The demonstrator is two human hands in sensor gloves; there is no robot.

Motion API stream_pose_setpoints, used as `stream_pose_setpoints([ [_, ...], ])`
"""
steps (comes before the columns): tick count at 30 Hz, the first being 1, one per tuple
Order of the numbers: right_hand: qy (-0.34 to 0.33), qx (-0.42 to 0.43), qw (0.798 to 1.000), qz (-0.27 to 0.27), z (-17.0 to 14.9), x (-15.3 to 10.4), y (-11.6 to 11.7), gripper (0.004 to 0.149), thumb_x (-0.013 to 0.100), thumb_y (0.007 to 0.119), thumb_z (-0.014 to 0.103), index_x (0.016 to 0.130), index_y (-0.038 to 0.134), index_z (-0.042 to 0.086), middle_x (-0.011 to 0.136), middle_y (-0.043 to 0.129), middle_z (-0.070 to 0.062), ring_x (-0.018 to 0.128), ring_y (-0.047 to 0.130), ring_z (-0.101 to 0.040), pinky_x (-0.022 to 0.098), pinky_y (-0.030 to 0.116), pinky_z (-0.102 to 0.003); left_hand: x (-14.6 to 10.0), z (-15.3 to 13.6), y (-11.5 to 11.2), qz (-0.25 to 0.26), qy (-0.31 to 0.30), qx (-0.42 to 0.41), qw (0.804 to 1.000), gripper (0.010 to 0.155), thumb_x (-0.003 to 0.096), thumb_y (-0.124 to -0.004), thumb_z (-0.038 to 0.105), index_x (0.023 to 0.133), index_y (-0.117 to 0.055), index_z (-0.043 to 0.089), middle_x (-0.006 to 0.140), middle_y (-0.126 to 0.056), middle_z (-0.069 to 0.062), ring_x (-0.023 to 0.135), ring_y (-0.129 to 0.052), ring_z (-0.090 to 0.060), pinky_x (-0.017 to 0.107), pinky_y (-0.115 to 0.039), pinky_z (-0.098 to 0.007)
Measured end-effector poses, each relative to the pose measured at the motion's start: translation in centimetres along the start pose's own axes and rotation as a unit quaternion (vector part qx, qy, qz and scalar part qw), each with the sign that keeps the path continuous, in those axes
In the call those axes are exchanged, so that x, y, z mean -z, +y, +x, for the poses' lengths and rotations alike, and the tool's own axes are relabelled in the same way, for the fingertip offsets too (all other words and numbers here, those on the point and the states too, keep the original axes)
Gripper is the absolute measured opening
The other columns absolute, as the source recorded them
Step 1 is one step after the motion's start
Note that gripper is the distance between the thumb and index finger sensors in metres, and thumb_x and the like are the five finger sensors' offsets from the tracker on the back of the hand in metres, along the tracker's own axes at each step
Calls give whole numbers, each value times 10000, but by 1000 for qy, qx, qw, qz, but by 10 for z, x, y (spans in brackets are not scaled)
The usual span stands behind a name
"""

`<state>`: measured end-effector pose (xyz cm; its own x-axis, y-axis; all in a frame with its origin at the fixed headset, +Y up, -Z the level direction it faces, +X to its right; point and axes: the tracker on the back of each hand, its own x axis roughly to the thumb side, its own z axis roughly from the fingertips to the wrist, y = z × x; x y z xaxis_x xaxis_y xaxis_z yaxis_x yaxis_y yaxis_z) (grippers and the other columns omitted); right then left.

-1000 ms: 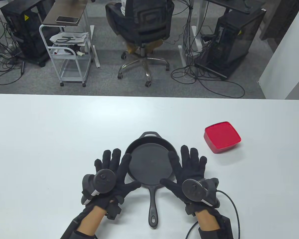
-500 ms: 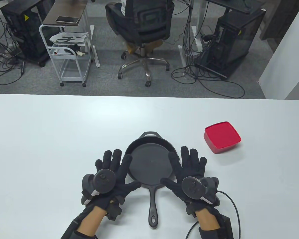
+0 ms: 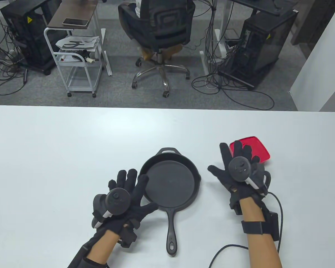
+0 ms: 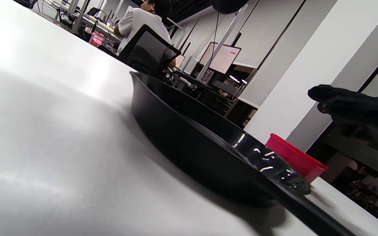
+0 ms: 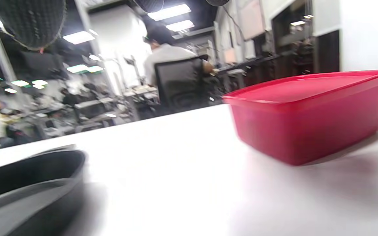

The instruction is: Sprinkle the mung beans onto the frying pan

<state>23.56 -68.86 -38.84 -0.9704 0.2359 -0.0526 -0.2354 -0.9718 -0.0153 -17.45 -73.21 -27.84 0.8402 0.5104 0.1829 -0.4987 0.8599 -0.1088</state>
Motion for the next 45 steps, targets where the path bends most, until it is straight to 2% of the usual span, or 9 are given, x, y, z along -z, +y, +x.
stream_pose_setpoints([
  [7,127,-22,984,127,-58,64,10,998,450,771,755,1168,215,341,1255,86,-204,1091,51,-522,716,239,-777,2,-3,-5,-15,11,5,1000,1035,270,-582,949,1132,-379,413,1222,-157,52,1114,-22,-238,755,-96,-626],
  [13,143,1,967,212,-86,83,36,1092,420,781,799,1141,86,365,1198,-76,-228,1050,-12,-563,698,270,-802,4,-4,-7,-20,13,4,1000,1035,270,-580,949,1132,-382,411,1223,-162,49,1116,-31,-241,755,-99,-626],
  [15,139,30,967,213,-88,85,36,1109,423,831,773,1133,76,378,1193,-98,-236,1052,15,-589,706,336,-796,5,-4,-7,-19,13,0,1000,1032,271,-583,946,1131,-387,411,1223,-166,50,1118,-32,-239,757,-99,-624],
  [17,145,28,956,252,-88,87,35,1117,438,853,747,1126,56,375,1171,-148,-237,1047,-6,-593,716,343,-786,6,-4,-8,-18,12,0,1000,1030,271,-586,945,1130,-395,409,1223,-171,49,1119,-35,-239,758,-99,-624],
  [19,133,23,962,237,-85,89,34,1118,437,891,719,1129,83,374,1172,-106,-293,1047,64,-638,711,395,-778,8,-4,-10,-18,10,-1,1000,1037,262,-591,945,1128,-411,404,1224,-184,47,1120,-41,-240,759,-105,-624],
  [26,88,-41,983,153,-85,75,32,1161,328,925,812,1149,220,389,1202,164,-361,1011,406,-656,655,608,-726,6,-3,-7,9,-9,-23,1000,1032,258,-597,940,1119,-462,388,1224,-250,36,1132,-126,-249,778,-174,-624],
  [33,11,-73,990,117,-66,46,18,1166,311,903,846,1156,263,361,1197,237,-370,990,474,-659,626,663,-709,3,-2,-4,16,-15,-32,999,1027,265,-586,943,1114,-491,373,1222,-292,19,1132,-181,-264,791,-254,-614],
  [39,-69,-57,991,95,-12,20,-11,1162,328,873,865,1163,246,354,1196,247,-380,986,497,-664,608,690,-700,2,-8,0,28,-9,-68,997,1025,272,-579,943,1103,-527,346,1211,-364,-5,1122,-277,-289,783,-376,-605],
  [45,-140,-40,986,86,60,-14,-31,1163,355,832,884,1163,180,360,1194,245,-395,977,508,-674,593,710,-689,-1,-13,4,50,11,-131,990,1013,290,-583,934,1100,-516,329,1191,-438,-42,1092,-403,-327,739,-518,-592],
])
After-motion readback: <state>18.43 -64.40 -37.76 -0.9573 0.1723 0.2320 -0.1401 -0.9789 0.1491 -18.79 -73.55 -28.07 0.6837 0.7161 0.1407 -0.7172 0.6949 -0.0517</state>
